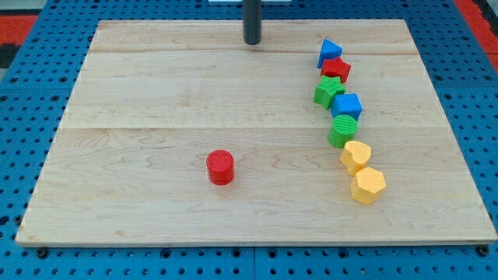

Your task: Place the arm to the right of the blue cube

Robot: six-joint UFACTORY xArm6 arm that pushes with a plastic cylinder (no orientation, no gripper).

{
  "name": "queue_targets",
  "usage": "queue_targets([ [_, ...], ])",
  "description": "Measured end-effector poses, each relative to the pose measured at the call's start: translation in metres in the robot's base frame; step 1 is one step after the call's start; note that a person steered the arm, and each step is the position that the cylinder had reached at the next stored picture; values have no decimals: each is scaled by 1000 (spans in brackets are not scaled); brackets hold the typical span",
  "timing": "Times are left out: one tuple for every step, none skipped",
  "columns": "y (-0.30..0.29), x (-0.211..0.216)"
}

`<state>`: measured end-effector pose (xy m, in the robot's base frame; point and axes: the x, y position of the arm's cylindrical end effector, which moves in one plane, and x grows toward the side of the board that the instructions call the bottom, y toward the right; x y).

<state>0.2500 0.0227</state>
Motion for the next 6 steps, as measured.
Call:
queue_targets([
  [76, -25],
  [117, -45],
  [177, 25],
  [184, 121],
  [171, 152],
  [151, 197],
])
